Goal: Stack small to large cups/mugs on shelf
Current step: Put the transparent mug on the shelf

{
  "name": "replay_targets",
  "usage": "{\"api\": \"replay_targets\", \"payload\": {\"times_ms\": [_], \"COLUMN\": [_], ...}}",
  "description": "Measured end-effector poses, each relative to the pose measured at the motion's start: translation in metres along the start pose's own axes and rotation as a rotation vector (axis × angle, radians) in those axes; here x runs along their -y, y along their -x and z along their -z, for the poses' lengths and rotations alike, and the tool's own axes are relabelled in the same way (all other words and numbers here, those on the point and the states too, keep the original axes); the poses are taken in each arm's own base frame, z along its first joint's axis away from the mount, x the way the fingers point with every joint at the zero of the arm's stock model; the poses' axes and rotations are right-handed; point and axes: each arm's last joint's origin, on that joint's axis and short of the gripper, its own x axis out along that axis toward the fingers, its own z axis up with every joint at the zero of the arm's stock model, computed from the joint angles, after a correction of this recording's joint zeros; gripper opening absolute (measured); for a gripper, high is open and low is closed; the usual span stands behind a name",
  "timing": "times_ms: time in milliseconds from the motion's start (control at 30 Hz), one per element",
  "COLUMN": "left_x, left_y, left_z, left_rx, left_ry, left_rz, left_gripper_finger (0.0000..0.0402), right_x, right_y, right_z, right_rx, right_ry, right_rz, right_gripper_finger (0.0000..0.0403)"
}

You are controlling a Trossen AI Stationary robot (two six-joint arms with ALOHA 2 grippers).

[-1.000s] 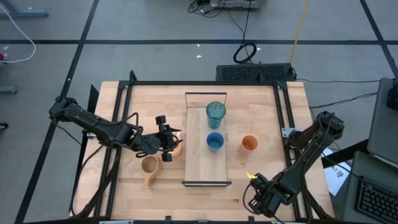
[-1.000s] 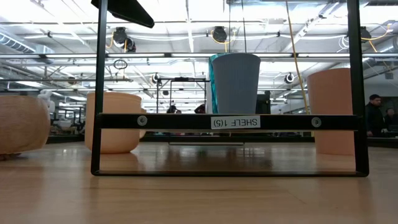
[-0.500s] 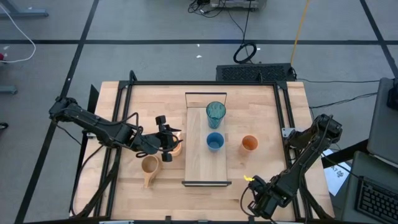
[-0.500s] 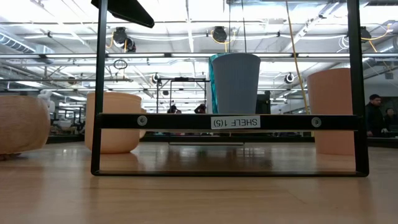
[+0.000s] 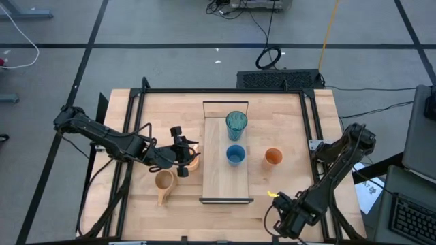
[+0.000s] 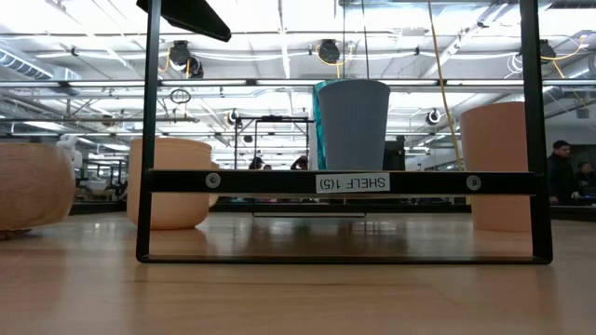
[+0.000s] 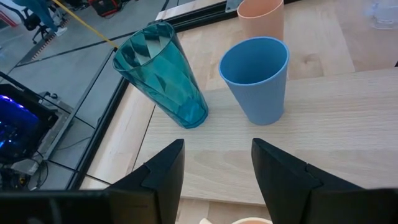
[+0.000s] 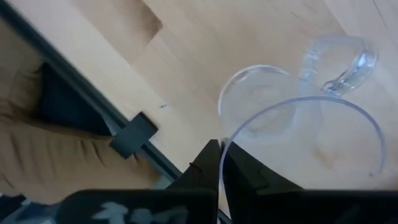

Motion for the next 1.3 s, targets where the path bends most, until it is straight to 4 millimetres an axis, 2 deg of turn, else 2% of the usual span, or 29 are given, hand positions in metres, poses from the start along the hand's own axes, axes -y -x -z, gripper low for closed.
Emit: {"api": "replay_targets", "payload": {"times_ms": [267,467,633,867,1067,1300], "left_x": [0.000,0.000,0.000,0.000,0.000,0.000], "left_y": [0.000,0.000,0.000,0.000,0.000,0.000], "left_z": [0.000,0.000,0.001,0.001,0.001,0.001], "left_rx": [0.000,-0.004,-0.008,-0.007,-0.007,-0.007], "left_ry": [0.004,0.019,0.028,0.038,0.051,0.053], "left_rz": [0.000,-0.001,-0.001,-0.001,-0.001,-0.002], "left_gripper_finger": [0.0188,0.0189,0.0188,0.0189,0.0189,0.0189], "right_x": [0.006,0.014,0.023,0.040,0.049,0.056], "right_y": [0.024,0.048,0.067,0.088,0.105,0.116], "right_z": [-0.001,-0.003,-0.004,-0.005,-0.008,-0.012], "right_rx": [0.068,0.184,0.272,0.300,0.461,0.671], "right_ry": [0.115,0.234,0.290,0.341,0.439,0.564], "right_rz": [-0.063,-0.122,-0.152,-0.155,-0.173,-0.105], "right_gripper_finger": [0.0001,0.0000,0.0000,0.0000,0.0000,0.0000]}}
